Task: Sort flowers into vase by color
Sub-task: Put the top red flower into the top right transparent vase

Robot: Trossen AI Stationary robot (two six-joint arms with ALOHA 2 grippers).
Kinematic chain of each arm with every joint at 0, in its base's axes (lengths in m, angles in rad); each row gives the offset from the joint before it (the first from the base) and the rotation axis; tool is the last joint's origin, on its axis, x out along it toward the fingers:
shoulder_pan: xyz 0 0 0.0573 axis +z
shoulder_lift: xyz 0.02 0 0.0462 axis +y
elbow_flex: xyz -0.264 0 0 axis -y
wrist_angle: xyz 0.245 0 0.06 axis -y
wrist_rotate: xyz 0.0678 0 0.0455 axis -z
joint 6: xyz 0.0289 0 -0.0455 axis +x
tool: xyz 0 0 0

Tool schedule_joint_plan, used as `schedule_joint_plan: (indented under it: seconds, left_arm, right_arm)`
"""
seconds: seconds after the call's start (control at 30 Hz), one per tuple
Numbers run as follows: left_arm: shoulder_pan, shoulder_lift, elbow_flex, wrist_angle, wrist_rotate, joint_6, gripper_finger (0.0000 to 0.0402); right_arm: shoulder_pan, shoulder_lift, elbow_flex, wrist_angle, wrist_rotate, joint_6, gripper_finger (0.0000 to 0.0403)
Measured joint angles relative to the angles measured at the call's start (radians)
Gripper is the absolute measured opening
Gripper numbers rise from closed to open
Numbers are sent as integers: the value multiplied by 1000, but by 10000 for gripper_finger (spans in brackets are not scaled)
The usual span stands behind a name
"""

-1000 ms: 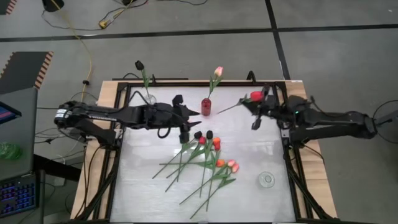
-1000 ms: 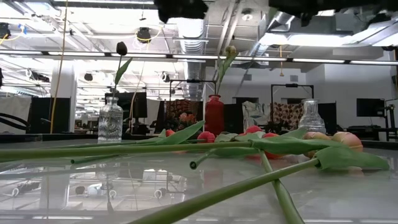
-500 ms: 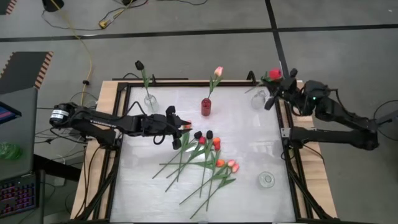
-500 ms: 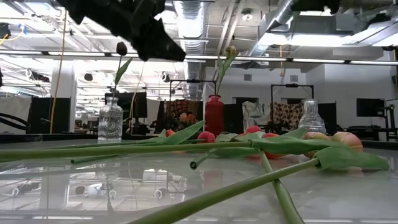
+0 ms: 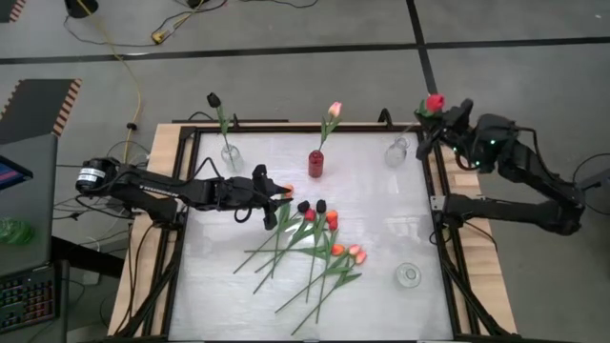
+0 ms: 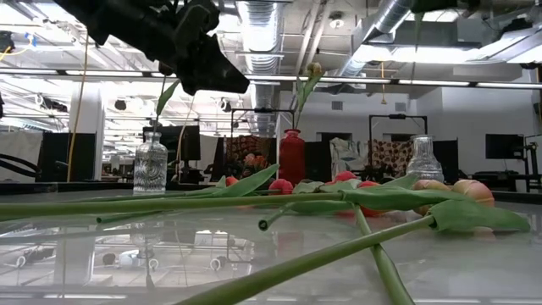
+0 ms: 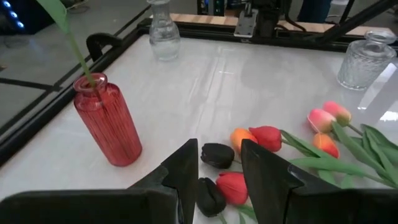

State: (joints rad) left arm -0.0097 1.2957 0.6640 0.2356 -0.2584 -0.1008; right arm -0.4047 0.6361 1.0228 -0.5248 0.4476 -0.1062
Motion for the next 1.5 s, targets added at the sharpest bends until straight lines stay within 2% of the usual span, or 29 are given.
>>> schedule_joint_plan:
  seconds: [0.67,1.07,1.27,1.37,1.5]
  left_arm:
    - [0,0,0,2,0,-1,109]
    - [0,0,0,1,0,-1,109]
    - [0,0,0,0,0,-1,109]
    - [0,0,0,0,0,-1,109]
    - [0,0,0,-1,0,-1,109]
  right_arm:
    - [-98,85,1,-52,11,-23,37]
    - [-132,144,1,-52,11,-26,55]
    - [-136,142,1,-52,52,-26,58]
    - [-135,142,1,-53,52,-25,69]
    - [-135,142,1,-59,52,-25,104]
